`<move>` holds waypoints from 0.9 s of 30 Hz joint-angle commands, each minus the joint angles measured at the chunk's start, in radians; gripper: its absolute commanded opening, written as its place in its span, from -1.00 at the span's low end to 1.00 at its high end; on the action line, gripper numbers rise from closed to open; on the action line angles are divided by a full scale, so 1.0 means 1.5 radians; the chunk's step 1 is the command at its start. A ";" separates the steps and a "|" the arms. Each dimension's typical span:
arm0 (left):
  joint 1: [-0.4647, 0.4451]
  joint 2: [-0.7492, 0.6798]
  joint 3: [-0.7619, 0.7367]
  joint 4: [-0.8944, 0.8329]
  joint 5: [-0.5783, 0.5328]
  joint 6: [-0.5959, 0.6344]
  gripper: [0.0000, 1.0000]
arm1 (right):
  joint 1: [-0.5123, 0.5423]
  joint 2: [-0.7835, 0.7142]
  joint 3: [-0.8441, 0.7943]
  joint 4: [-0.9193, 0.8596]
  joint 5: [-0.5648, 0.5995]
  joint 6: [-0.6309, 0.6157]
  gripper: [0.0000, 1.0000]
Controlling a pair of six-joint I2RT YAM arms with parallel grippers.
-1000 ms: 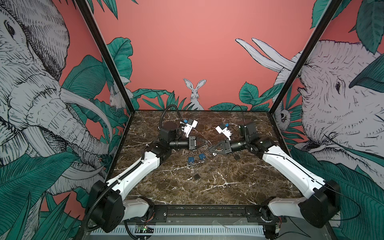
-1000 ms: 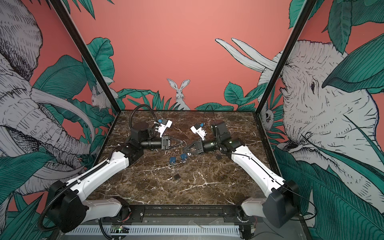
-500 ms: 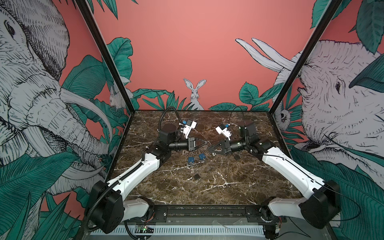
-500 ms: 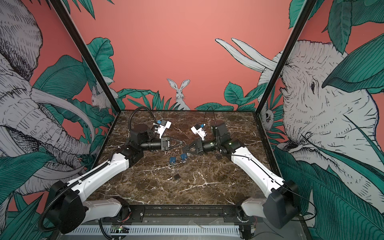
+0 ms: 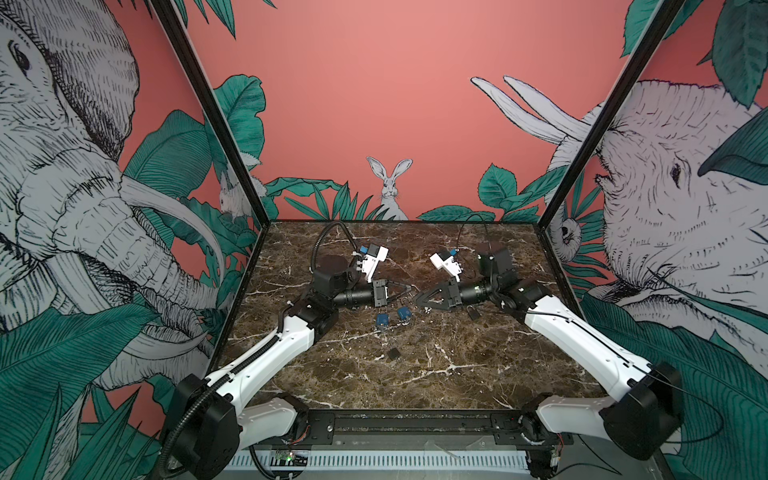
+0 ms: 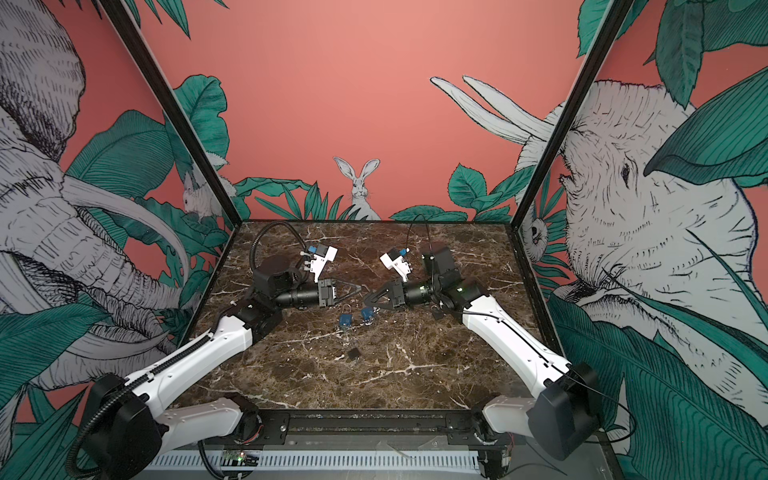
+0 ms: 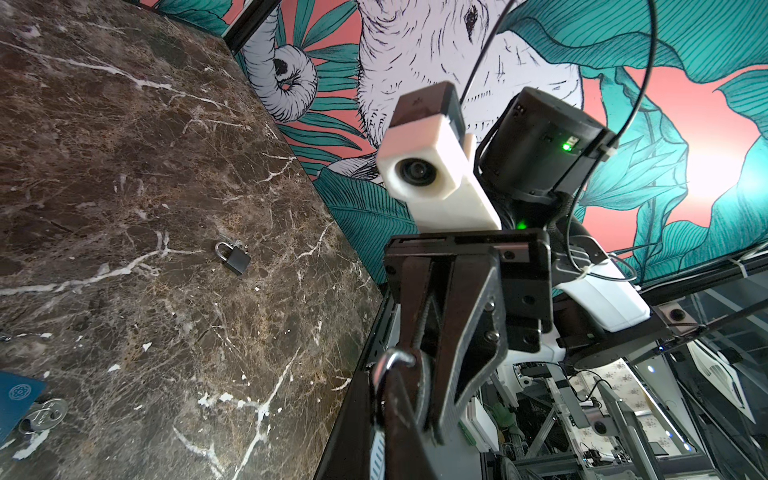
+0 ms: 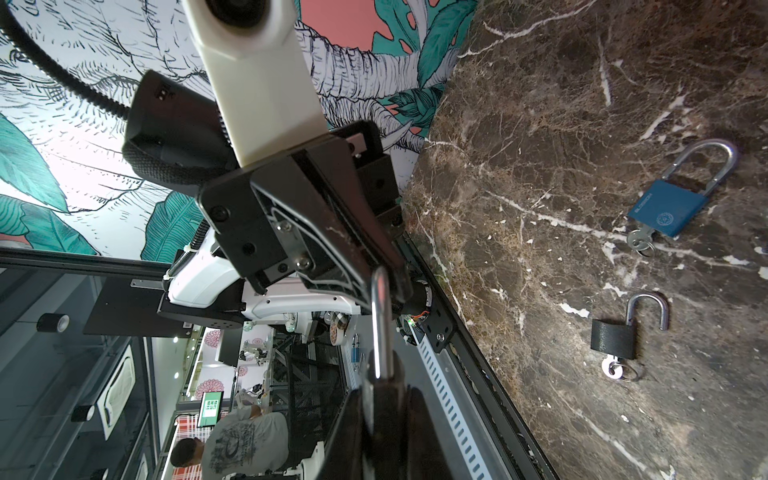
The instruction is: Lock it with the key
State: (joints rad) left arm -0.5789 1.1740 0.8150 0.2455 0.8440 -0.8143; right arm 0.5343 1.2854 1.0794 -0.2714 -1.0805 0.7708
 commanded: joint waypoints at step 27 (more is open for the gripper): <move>-0.115 -0.051 -0.077 -0.018 0.034 -0.061 -1.00 | -0.004 0.036 0.048 0.155 0.081 -0.003 -1.00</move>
State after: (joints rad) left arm -0.6464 1.1103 0.7330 0.2871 0.6876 -0.9176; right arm 0.5411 1.3128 1.0798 -0.2840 -1.0599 0.7628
